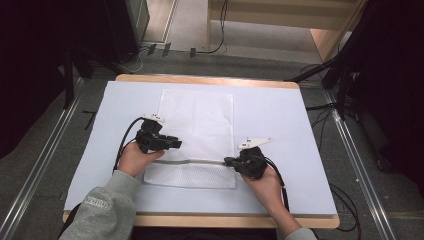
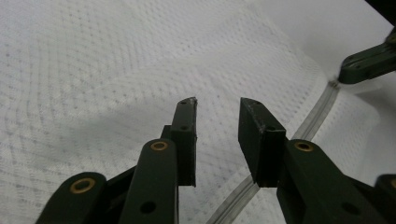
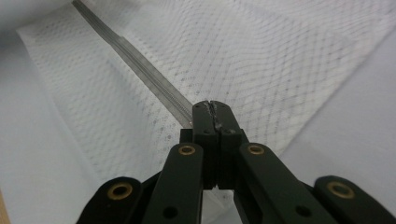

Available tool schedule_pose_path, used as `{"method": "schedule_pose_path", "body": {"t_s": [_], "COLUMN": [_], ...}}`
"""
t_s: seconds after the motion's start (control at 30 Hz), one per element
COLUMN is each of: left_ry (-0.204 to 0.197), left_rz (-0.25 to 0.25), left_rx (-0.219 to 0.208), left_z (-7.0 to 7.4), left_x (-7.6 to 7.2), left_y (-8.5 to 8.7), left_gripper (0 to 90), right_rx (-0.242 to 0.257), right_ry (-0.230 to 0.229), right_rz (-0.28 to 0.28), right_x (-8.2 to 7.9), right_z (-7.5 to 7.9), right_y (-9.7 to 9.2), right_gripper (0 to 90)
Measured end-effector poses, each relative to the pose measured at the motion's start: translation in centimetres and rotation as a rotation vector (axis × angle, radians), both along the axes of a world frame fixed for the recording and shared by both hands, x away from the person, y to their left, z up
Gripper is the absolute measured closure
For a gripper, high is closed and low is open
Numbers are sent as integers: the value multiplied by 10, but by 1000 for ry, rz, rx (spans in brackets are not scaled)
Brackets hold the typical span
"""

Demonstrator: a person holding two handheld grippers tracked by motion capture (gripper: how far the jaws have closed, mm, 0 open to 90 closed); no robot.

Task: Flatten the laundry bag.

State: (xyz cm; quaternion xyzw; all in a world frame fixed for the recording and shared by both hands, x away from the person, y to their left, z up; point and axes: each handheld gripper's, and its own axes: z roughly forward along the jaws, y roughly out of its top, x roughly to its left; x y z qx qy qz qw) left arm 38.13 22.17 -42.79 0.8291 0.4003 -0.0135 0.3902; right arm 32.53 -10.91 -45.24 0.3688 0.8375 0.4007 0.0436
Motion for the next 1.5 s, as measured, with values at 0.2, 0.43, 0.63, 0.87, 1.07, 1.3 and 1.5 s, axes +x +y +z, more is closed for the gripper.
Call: {"method": "schedule_pose_path", "body": {"t_s": [0.2, 0.43, 0.63, 0.87, 1.07, 1.3, 1.5], "left_ry": [2, -20, -36, -34, -4, 28, 60], "left_rz": [-17, -52, -79, -113, -174, -199, -201], "left_rx": [-13, -26, -21, -14, -8, 21, 59], "left_z": [2, 8, 11, 10, 5, -12, -29], "left_x": [-4, -12, -17, -21, -26, -27, -25], "left_y": [-4, -18, -30, -42, -57, -74, -77], "left_gripper": [605, 537, 500, 497, 750, 900, 900], "right_rx": [-37, -35, -16, -45, -24, -25, -21], "right_ry": [16, 5, 3, 36, 59, 54, 61], "right_rz": [27, 26, -9, -31, -39, -42, -35], "right_x": [3, -1, -3, 4, 7, 6, 7], "right_z": [-14, -8, -3, -16, -19, -19, -20], "right_y": [10, 6, -10, -5, -5, -5, -6], "right_gripper": [900, 900, 900, 900, 900, 900, 900]}}
